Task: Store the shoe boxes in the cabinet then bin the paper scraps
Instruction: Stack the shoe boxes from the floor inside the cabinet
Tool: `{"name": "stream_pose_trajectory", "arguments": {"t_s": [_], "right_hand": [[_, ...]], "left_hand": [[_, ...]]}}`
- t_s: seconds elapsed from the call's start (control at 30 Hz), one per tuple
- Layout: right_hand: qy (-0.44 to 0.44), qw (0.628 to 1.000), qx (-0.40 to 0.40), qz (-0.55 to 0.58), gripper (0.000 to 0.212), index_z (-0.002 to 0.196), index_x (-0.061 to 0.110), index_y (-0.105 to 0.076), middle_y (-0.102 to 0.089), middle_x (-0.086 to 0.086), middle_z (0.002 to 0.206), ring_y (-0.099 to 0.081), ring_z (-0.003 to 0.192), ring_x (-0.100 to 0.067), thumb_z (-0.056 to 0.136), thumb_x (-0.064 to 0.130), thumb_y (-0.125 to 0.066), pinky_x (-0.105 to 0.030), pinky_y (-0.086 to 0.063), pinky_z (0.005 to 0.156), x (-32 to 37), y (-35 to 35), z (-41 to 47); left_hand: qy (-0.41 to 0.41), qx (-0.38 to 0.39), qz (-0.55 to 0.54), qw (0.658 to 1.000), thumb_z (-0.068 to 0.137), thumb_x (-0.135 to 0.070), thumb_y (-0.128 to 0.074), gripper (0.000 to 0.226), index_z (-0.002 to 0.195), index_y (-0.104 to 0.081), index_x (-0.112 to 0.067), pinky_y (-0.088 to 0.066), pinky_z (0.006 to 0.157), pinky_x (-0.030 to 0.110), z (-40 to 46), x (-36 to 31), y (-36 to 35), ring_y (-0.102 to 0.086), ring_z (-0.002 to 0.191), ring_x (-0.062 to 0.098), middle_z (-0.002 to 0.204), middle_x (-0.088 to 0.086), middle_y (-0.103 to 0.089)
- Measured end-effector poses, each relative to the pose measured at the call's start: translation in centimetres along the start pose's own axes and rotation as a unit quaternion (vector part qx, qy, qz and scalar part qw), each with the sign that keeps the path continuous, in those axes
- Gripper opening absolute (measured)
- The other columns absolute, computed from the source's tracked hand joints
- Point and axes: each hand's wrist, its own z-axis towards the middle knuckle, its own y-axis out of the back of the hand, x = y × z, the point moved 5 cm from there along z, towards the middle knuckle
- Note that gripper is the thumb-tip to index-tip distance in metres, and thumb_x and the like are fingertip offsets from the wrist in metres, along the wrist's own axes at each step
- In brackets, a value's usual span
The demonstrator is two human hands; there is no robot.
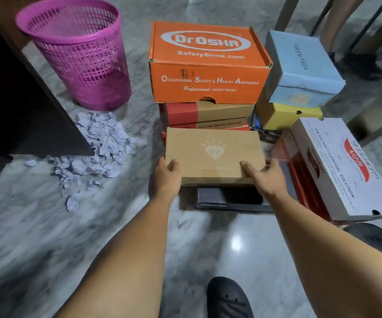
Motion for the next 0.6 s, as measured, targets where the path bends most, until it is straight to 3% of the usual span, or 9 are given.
{"name": "stream_pose_trajectory", "arguments": {"t_s": [0.1, 0.33, 0.43, 0.53, 0.6], "right_hand": [[0.054, 0.998, 0.035, -0.004, 0.069, 0.132, 0.016, -0.051, -0.059, 0.003, 0.112, -0.057, 0.103, -0.020, 0.083, 0.058, -0.076, -0.034, -0.048, 0.089, 3.8, -5.4, -2.2], [0.165, 0.972, 0.167, -0.020, 0.067, 0.121, 0.028, -0.055, -0.074, 0.002, 0.108, -0.070, 0.102, -0.022, 0.074, 0.070, -0.076, -0.042, -0.056, 0.094, 12.1, -21.1, -10.4], [0.214, 0.946, 0.244, -0.020, 0.064, 0.124, 0.027, -0.058, -0.074, 0.003, 0.110, -0.070, 0.105, -0.022, 0.078, 0.066, -0.077, -0.040, -0.056, 0.095, 15.3, -28.0, -16.3], [0.261, 0.915, 0.307, -0.003, 0.065, 0.134, 0.023, -0.057, -0.071, -0.001, 0.124, -0.067, 0.114, -0.024, 0.084, 0.059, -0.075, -0.037, -0.054, 0.098, 19.6, -34.3, -22.6], [0.287, 0.893, 0.346, 0.020, 0.062, 0.133, 0.025, -0.059, -0.073, 0.004, 0.121, -0.069, 0.113, -0.018, 0.083, 0.059, -0.075, -0.036, -0.053, 0.100, 22.9, -38.7, -26.1]], "left_hand": [[0.029, -0.072, -0.010, 0.997, 0.098, -0.043, -0.040, 0.043, 0.132, -0.054, -0.020, -0.047, 0.088, 0.040, 0.1, 4.6, 5.4, -0.061, 0.112, 0.039, 0.128, 0.015, -0.066], [0.150, -0.221, -0.040, 0.963, 0.100, -0.041, -0.041, 0.039, 0.132, -0.052, -0.020, -0.040, 0.073, 0.035, -2.3, 17.8, 19.6, -0.063, 0.103, 0.040, 0.124, 0.015, -0.067], [0.200, -0.292, -0.044, 0.934, 0.100, -0.042, -0.042, 0.037, 0.127, -0.052, -0.019, -0.045, 0.079, 0.039, -5.1, 24.0, 26.0, -0.063, 0.107, 0.041, 0.123, 0.017, -0.067], [0.234, -0.371, -0.054, 0.897, 0.100, -0.043, -0.045, 0.043, 0.136, -0.043, -0.020, -0.047, 0.083, 0.040, -8.1, 29.0, 32.4, -0.063, 0.109, 0.042, 0.122, 0.018, -0.067], [0.229, -0.436, -0.083, 0.866, 0.099, -0.041, -0.049, 0.049, 0.140, -0.035, -0.019, -0.045, 0.081, 0.037, -9.7, 31.3, 36.8, -0.064, 0.105, 0.043, 0.121, 0.020, -0.067]]}}
